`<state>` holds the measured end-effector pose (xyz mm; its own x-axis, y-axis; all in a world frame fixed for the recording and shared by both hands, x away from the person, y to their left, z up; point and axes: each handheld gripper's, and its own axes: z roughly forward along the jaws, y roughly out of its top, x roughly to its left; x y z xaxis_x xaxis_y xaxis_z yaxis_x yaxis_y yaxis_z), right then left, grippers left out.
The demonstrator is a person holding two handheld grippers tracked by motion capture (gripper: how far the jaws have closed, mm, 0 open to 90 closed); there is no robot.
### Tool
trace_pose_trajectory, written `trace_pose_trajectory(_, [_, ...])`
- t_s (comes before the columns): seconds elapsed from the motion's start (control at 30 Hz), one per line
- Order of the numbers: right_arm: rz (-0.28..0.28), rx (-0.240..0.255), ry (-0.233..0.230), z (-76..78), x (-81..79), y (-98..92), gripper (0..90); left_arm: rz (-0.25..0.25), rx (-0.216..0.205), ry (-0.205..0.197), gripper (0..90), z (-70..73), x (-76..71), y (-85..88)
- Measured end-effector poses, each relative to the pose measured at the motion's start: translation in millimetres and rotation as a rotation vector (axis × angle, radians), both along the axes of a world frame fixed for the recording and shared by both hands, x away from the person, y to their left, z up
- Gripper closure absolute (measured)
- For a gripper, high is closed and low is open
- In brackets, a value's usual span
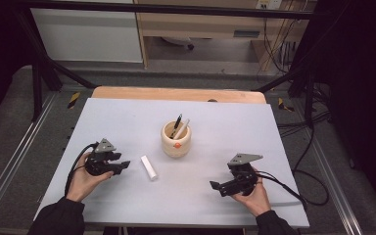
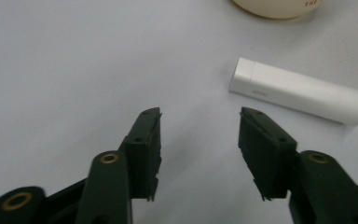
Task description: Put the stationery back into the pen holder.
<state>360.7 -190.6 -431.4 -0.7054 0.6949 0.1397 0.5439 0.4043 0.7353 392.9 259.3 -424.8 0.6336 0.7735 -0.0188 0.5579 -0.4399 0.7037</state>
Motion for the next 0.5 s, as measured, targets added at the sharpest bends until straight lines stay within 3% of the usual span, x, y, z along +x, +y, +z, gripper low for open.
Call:
trace_pose_trajectory(0.2, [0.025,-0.026,-0.006,3.8,-0.7,29.3,0.7,0.004,-0.010,-0.017,30.3,-1.8,-16.1,8.5])
trace_pose_trajectory(0.3, [0.020,-0.044,-0.008,4.6,0.0,43.0,0.7,0.011,-0.027,-0.014,23.1,-2.6,-21.7,11.5])
trace_pose_trajectory(0.5, [0.036,-0.063,-0.008,4.9,0.7,70.5,0.7,0.013,-0.021,0.000,13.1,-9.8,-26.6,14.7])
